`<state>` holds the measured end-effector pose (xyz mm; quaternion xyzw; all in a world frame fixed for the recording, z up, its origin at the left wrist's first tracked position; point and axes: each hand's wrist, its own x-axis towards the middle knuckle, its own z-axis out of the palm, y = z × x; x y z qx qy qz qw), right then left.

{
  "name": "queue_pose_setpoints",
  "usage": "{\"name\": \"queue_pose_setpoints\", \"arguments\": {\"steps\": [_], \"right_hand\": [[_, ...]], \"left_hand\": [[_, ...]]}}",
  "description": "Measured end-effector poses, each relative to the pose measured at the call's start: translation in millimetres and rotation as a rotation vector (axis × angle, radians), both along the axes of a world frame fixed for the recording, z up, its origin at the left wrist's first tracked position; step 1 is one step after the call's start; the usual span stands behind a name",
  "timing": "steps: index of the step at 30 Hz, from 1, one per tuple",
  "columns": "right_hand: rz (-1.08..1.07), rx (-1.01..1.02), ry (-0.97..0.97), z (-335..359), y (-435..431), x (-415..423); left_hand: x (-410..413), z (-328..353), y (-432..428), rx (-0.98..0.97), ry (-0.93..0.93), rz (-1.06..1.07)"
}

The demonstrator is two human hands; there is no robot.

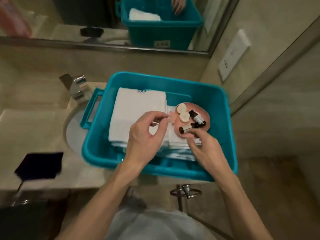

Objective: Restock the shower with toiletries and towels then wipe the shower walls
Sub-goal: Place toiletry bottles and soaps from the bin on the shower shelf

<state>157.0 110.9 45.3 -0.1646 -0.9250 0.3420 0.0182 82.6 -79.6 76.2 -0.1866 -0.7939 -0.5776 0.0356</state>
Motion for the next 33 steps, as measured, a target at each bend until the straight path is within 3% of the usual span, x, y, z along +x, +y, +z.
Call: {"name": "queue_pose_setpoints", "arguments": {"steps": [3,8,13,19,24,28,30,33], "right_hand": [[-0.102,-0.002,-0.033,2.1,-1.0,-3.8],[-0.251,0.041,-0.049,5.5,-3.0,1.3],[-0.343,0.045,-0.05,9.2,-2.3,1.2],[-0.32,0.072,-0.03,3.6,1.9,-6.7],[-0.274,0.068,-0.085,1.5,21.1,-37.7],[-0.284,0.048,-0.051,8.0,42.0,-65.3],[-0.292,0.052,-0.07,7.1,49.9,-76.5],[-0.286,0.081,-0.133,1.6,57.1,-88.4]], "left_hand": [[-31.9,1.7,22.2,-0.061,-0.081,-0.146],[-61.8,-23.4,68.4,-0.435,-0.04,-0.421],[-73.4,-66.3,96.5,-0.694,0.056,-0.467],[-73.1,-90.8,104.2,-0.825,0.127,-0.492],[-71.2,-89.0,107.8,-0.861,0.111,-0.497],[-74.3,-73.4,102.8,-0.842,-0.003,-0.486],[-74.9,-60.1,94.6,-0.731,-0.138,-0.499],[-76.4,-36.1,74.9,-0.455,-0.497,-0.472]]}}
